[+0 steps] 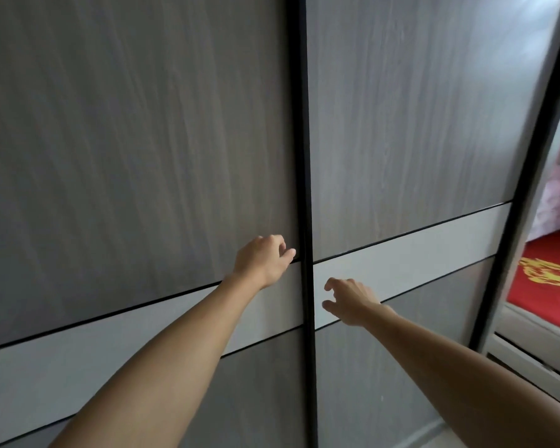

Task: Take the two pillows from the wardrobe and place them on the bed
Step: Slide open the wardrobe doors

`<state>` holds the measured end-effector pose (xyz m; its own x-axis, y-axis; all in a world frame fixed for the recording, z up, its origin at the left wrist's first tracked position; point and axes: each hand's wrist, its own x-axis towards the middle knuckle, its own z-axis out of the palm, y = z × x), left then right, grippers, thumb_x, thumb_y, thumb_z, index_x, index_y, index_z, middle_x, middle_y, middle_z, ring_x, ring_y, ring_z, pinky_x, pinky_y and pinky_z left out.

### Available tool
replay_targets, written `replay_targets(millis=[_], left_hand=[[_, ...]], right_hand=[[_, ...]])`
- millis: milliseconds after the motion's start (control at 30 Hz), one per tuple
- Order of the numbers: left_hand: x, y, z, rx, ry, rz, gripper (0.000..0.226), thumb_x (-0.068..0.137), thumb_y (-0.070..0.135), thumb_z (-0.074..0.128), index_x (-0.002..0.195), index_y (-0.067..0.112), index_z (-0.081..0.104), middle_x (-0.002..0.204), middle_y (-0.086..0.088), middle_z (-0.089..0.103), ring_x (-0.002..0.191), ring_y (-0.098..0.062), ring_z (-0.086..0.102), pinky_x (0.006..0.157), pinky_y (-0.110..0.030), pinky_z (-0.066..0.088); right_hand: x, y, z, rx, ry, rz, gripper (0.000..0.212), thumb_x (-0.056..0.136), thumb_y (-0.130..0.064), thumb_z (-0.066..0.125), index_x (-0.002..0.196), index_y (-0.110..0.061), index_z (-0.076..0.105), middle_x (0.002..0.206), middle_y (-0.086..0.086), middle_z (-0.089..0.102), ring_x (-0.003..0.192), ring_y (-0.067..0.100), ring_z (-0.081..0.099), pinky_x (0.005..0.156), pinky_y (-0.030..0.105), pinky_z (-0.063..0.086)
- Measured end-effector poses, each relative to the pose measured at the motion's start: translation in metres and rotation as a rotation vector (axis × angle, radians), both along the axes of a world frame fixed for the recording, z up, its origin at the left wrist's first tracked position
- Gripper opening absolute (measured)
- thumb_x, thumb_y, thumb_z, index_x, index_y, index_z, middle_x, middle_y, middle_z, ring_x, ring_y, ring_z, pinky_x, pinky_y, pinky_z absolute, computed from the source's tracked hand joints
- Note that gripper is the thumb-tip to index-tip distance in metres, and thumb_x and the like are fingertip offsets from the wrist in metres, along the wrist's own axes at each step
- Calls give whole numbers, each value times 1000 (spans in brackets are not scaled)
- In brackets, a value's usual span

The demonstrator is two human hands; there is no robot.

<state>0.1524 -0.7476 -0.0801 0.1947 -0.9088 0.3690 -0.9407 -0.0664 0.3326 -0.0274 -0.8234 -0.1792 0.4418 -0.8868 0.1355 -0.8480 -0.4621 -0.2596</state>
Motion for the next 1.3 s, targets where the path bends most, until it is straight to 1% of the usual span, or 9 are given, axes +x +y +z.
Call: replay_targets(millis=[100, 200, 333, 433, 567, 700, 900, 1033, 1300], left_hand=[[-8, -30, 6, -114, 22, 6, 34, 89, 48, 50, 91, 16, 63, 86, -10, 70, 83, -31, 63, 73, -37, 51], [-19, -58, 12, -220, 32, -19, 40, 90, 48, 51, 85, 9, 61, 75, -14, 69, 74, -35, 62, 65, -39, 50], [-23, -79, 10, -277, -57, 59, 51, 88, 53, 50, 56, 17, 33, 54, -6, 49, 56, -33, 48, 51, -34, 31], [-22, -84, 5, -289, -115, 108, 57, 87, 54, 50, 52, 18, 23, 48, -3, 40, 52, -34, 45, 50, -33, 29], [-20, -86, 4, -304, -128, 122, 58, 84, 52, 53, 49, 18, 22, 46, -4, 39, 49, -34, 44, 49, -32, 30], [-15, -78, 7, -291, -153, 152, 57, 83, 52, 53, 48, 16, 26, 47, -3, 40, 52, -33, 44, 50, -31, 31], [6, -51, 11, -252, -114, 173, 48, 83, 51, 52, 54, 12, 46, 51, -3, 51, 57, -34, 55, 53, -31, 37], [32, -24, 14, -214, -81, 206, 49, 83, 51, 51, 53, 14, 41, 56, -6, 54, 59, -34, 54, 55, -33, 40], [107, 46, 13, -192, -33, 272, 49, 84, 50, 50, 52, 16, 35, 61, -6, 53, 60, -33, 49, 56, -33, 35]], right_hand=[[10, -26, -16, 5, -14, 53, 40, 91, -45, 53, 125, -23, 54, 113, 6, 67, 97, 28, 63, 74, 33, 47], [20, -43, -37, -6, 2, 146, 36, 93, -48, 49, 112, -19, 60, 103, 9, 70, 90, 29, 64, 65, 32, 44], [29, -54, -56, -74, -14, 234, 33, 95, -46, 45, 82, -16, 51, 81, 8, 66, 72, 31, 63, 55, 30, 36], [27, -63, -58, -145, -32, 275, 33, 94, -46, 46, 74, -20, 44, 76, 10, 67, 70, 34, 63, 55, 30, 32], [27, -68, -57, -203, -19, 345, 37, 92, -48, 48, 74, -16, 55, 76, 13, 69, 72, 38, 63, 55, 31, 33], [33, -62, -55, -201, -13, 380, 40, 93, -49, 46, 78, -14, 58, 77, 12, 68, 71, 37, 63, 57, 32, 36], [56, -31, -52, -157, -10, 389, 38, 97, -41, 44, 81, -10, 58, 81, 14, 67, 73, 37, 61, 58, 33, 37], [86, 0, -53, -145, -20, 369, 33, 99, -33, 41, 86, -8, 58, 86, 15, 67, 76, 36, 61, 60, 33, 37], [168, 70, -55, -103, -56, 357, 30, 99, -33, 41, 93, -8, 57, 93, 16, 67, 82, 37, 62, 62, 34, 37]])
